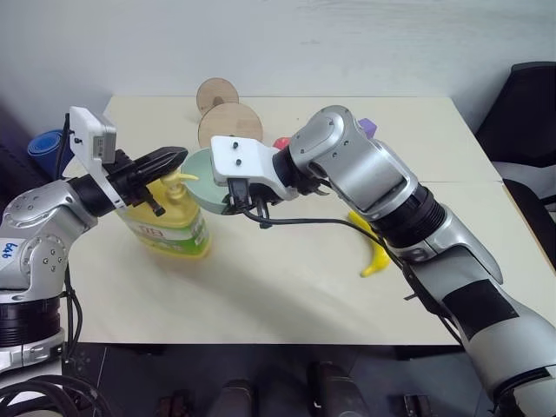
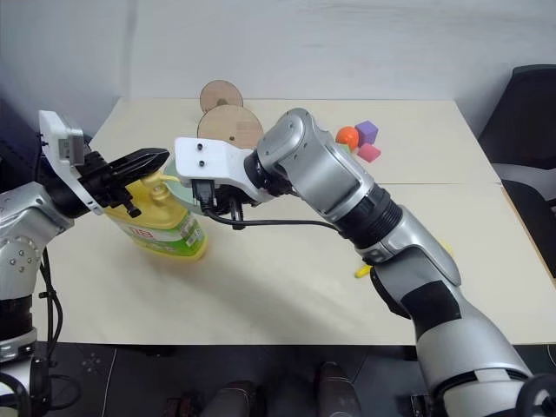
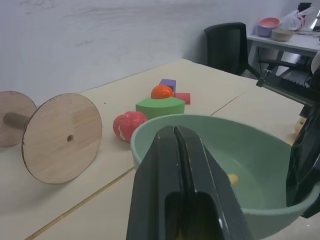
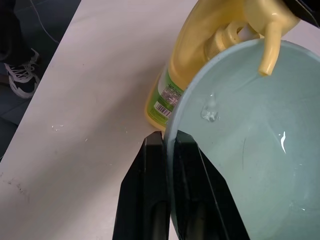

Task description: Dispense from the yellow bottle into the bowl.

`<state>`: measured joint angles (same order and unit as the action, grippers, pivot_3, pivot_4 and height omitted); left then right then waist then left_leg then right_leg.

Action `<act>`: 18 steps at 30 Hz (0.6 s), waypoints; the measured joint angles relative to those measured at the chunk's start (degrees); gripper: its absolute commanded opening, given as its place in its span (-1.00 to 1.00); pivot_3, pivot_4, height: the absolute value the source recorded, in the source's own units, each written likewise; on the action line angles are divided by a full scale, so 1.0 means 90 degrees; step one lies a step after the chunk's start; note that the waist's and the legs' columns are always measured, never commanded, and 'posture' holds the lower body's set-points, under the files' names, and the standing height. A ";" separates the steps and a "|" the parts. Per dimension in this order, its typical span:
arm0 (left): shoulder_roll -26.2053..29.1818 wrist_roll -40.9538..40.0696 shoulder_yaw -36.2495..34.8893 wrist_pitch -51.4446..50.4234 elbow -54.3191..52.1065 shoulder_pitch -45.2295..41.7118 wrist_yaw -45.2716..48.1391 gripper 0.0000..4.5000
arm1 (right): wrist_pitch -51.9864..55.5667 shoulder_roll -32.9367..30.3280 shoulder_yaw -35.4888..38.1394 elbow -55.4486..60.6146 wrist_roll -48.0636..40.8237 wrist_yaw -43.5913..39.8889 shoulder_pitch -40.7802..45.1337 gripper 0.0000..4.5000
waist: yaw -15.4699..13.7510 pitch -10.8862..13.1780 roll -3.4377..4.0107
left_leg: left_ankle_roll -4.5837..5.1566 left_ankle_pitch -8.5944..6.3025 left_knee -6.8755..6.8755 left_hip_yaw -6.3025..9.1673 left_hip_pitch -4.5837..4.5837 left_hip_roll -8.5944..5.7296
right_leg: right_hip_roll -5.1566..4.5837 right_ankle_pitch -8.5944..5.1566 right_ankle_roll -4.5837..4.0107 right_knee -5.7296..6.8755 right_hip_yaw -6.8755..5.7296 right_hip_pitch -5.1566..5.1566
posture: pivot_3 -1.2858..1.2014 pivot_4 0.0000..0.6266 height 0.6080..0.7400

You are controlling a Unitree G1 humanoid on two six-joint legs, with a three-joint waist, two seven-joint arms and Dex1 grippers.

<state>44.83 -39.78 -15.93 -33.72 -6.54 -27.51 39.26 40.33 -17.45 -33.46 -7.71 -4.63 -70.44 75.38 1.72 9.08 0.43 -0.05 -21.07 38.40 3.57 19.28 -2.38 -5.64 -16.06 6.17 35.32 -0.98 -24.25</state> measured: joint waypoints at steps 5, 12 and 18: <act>-0.0632 -0.0197 -0.0502 0.0399 0.0221 -0.0053 0.0123 -0.99 | 0.0007 -0.0104 0.0326 0.0166 -0.0149 0.0088 -0.0319 -1.00 | -0.0023 0.0003 -0.0009 | -0.0007 0.0004 -0.0008 0.0001 0.0016 0.0005 | 0.0000 -0.0001 -0.0002 -0.0012 -0.0006 -0.0010 | 0.03 -0.52 1.00; -0.0236 -0.0798 -0.1111 0.0845 0.0094 0.0369 0.1485 -0.99 | 0.0029 -0.1713 0.0709 0.0904 -0.0247 0.0021 -0.2010 -1.00 | -0.0017 0.0000 -0.0065 | 0.0008 -0.0011 0.0052 0.0066 0.0123 -0.0009 | -0.0014 0.0003 -0.0002 -0.0046 -0.0033 -0.0049 | 0.03 -0.52 1.00; 0.0302 -0.0741 -0.0867 0.0697 -0.0357 0.1675 0.2648 -0.99 | -0.0252 -0.2111 0.0737 0.0959 -0.0054 0.0291 -0.3210 -1.00 | 0.0027 0.0015 -0.0054 | 0.0008 -0.0017 0.0047 0.0065 0.0101 -0.0011 | -0.0006 0.0010 0.0010 -0.0070 -0.0023 -0.0049 | 0.03 -0.52 1.00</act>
<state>47.55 -46.45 -23.74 -27.44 -9.75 -12.43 63.10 38.06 -36.45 -26.83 0.92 -5.11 -67.83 46.49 1.97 9.22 -0.06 0.02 -21.22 38.82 4.15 20.19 -2.48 -5.69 -15.97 6.26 34.69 -1.19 -24.70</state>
